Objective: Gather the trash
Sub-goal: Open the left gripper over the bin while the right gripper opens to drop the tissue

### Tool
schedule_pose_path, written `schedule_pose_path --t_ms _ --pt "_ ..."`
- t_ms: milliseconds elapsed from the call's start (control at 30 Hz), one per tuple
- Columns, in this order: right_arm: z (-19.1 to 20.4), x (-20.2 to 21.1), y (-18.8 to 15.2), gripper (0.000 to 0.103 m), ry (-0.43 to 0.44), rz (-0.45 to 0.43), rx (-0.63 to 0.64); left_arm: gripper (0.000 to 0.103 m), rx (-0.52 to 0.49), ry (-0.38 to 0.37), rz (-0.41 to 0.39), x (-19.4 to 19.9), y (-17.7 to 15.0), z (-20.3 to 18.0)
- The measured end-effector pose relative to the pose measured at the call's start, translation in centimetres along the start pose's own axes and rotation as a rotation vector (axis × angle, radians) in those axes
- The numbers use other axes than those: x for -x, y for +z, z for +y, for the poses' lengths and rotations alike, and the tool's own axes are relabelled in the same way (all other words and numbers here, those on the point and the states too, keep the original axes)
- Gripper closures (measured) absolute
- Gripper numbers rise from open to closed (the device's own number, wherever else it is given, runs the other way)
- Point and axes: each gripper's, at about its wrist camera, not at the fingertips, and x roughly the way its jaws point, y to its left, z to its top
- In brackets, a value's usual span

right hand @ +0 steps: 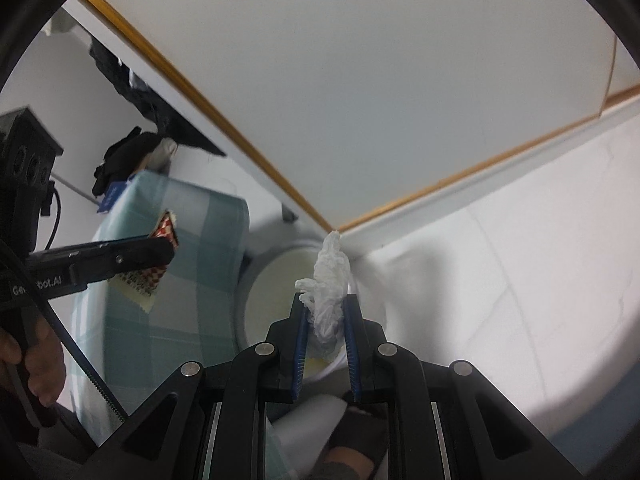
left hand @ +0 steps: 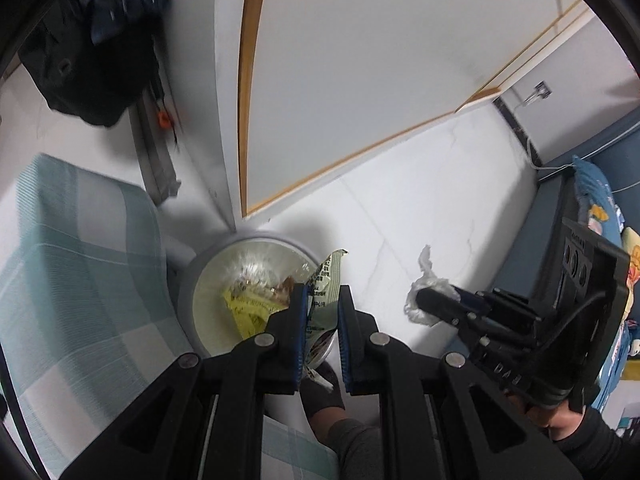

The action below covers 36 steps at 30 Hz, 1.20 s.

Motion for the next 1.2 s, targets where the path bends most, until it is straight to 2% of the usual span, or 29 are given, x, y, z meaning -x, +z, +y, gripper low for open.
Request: schedule_pose_path --t_ms 133,267,433,633,733,867,967,1067,1200 --pt "-0.3 -3.0 -0.6 0.087 0.027 0.051 -0.016 0.093 0.025 0.018 0.068 -1.8 0.3 0.4" --pt "-0.4 -5.4 -1.0 0.087 0.067 0.094 -0.037 0.093 0.086 0.040 0.148 -3.2 0.7 1.8" --pt "0.5 -7.8 -1.5 0.084 0.110 0.152 -0.022 0.093 0.160 0.050 0.211 -4.3 0.9 3.0" --pt "1.5 -10.8 -2.1 0.084 0.150 0.231 -0.003 0.093 0.219 0.032 0.251 -5.2 1.0 3.7" --pt "1.6 -11.6 -2.0 0.084 0.154 0.245 -0.007 0.093 0.255 0.011 0.269 -5.3 1.1 4.0" --pt "1.5 -12.0 -1.7 0.084 0.151 0.249 -0.020 0.093 0.249 0.032 0.268 -5.4 1.2 3.6" --pt "1.9 -12.3 -1.6 0.078 0.146 0.256 -0.017 0.093 0.252 0.038 0.285 -5.9 1.3 3.8" --pt "1.9 -12.4 -1.5 0.062 0.128 0.257 -0.017 0.092 0.269 0.046 0.304 -6.3 1.1 4.2" --pt "1.9 -12.6 -1.3 0.055 0.127 0.257 -0.018 0.086 0.300 0.059 0.309 -6.4 1.1 4.8"
